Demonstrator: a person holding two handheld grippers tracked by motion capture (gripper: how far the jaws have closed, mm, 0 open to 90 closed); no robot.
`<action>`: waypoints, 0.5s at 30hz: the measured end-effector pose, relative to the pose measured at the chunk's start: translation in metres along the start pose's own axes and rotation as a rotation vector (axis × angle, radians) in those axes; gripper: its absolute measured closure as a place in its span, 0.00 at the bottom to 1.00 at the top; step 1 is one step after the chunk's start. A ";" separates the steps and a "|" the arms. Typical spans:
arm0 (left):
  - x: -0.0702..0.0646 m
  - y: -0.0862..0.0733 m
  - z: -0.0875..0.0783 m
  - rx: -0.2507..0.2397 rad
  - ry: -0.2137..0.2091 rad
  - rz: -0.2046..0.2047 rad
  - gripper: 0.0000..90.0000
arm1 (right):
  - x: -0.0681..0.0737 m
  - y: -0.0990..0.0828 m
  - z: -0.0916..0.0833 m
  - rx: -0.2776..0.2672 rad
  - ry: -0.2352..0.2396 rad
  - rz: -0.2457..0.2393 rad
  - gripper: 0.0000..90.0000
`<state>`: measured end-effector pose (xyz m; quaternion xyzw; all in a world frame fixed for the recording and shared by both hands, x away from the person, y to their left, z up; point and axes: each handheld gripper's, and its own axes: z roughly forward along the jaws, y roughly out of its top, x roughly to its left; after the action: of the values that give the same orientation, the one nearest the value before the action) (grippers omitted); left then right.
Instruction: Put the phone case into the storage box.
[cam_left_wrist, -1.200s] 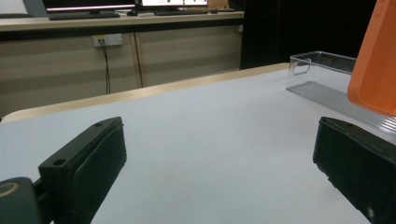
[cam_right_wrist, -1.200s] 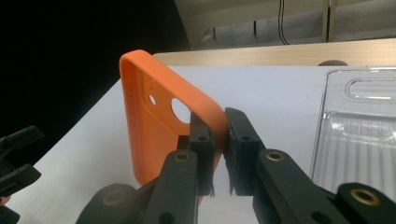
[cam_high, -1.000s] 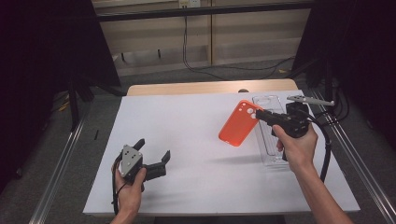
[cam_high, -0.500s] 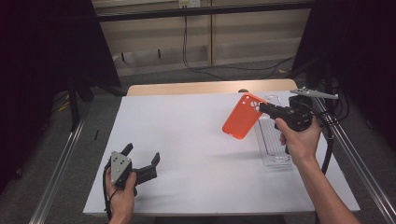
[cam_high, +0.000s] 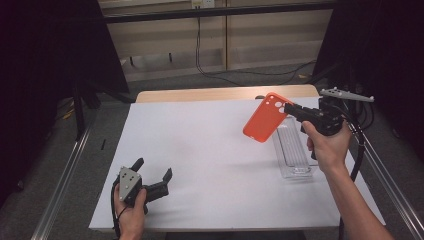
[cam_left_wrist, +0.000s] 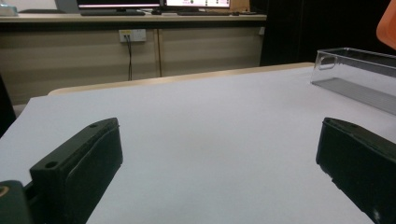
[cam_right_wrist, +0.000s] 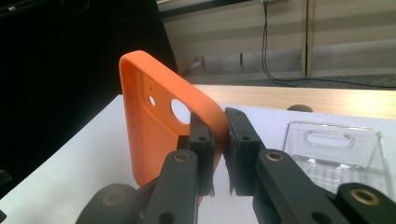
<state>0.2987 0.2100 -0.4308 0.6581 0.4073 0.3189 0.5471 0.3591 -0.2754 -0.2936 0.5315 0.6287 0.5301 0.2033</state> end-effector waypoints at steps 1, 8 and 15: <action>0.000 0.000 0.000 -0.002 0.006 -0.005 0.00 | -0.001 0.001 0.000 -0.006 -0.001 0.003 0.91; 0.002 0.001 -0.001 -0.009 0.005 -0.007 0.00 | -0.012 0.005 -0.001 -0.022 -0.022 -0.003 0.91; 0.002 0.001 -0.001 -0.003 -0.007 -0.013 0.00 | -0.022 0.014 0.004 -0.037 -0.068 -0.020 0.91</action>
<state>0.2985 0.2120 -0.4297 0.6559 0.4092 0.3136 0.5514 0.3762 -0.2949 -0.2893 0.5389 0.6168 0.5212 0.2398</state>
